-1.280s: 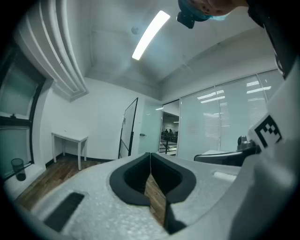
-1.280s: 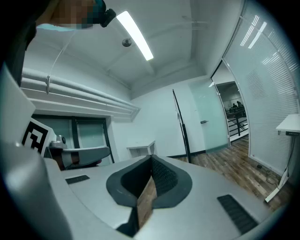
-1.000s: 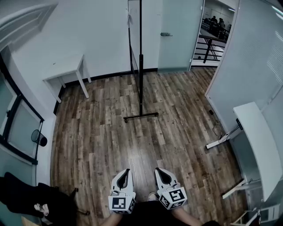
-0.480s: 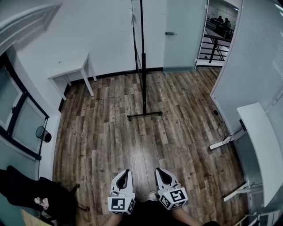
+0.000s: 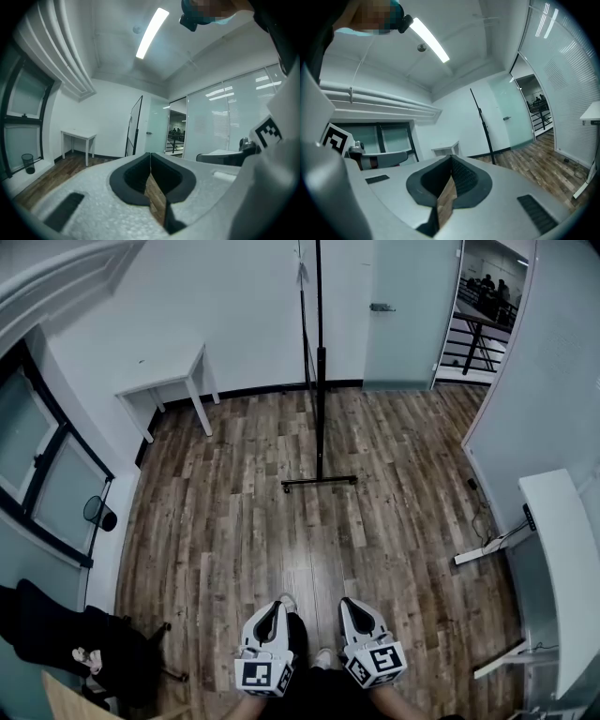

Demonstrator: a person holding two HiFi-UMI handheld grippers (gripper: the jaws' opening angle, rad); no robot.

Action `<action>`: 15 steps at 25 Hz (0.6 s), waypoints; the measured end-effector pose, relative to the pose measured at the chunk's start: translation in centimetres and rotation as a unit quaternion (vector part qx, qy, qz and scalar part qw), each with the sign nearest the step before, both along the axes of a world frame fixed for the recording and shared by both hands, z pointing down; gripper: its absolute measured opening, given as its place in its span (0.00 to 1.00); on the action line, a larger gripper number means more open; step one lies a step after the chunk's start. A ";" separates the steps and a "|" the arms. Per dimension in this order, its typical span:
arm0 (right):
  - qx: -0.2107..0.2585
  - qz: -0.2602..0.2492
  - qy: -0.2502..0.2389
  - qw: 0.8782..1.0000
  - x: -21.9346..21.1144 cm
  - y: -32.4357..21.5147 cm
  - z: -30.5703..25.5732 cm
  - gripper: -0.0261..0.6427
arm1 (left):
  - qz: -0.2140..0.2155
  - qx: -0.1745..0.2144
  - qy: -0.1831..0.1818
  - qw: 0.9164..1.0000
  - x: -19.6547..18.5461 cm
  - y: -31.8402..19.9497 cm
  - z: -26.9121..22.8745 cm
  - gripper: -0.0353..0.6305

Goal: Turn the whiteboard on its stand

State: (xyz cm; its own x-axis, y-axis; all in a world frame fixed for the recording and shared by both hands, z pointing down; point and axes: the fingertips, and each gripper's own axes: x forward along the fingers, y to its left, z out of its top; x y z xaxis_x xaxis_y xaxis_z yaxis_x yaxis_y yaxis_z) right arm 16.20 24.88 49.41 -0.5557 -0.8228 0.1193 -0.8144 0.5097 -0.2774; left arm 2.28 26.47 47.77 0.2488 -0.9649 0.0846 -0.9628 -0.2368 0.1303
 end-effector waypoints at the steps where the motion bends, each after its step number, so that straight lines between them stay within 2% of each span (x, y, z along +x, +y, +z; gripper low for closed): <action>1: 0.000 0.000 0.000 1.000 0.0 -0.7 0.2 0.06 | -0.003 -0.002 0.004 1.000 -0.1 -0.7 0.1 0.08; 7: -0.002 0.000 0.017 1.000 -0.7 -7.0 1.1 0.06 | 0.006 -0.007 0.007 1.000 -0.5 -7.4 1.2 0.08; 15: 0.000 0.009 0.025 1.000 -2.9 -18.5 0.9 0.06 | 0.022 0.002 0.006 1.000 -2.7 -19.9 0.4 0.08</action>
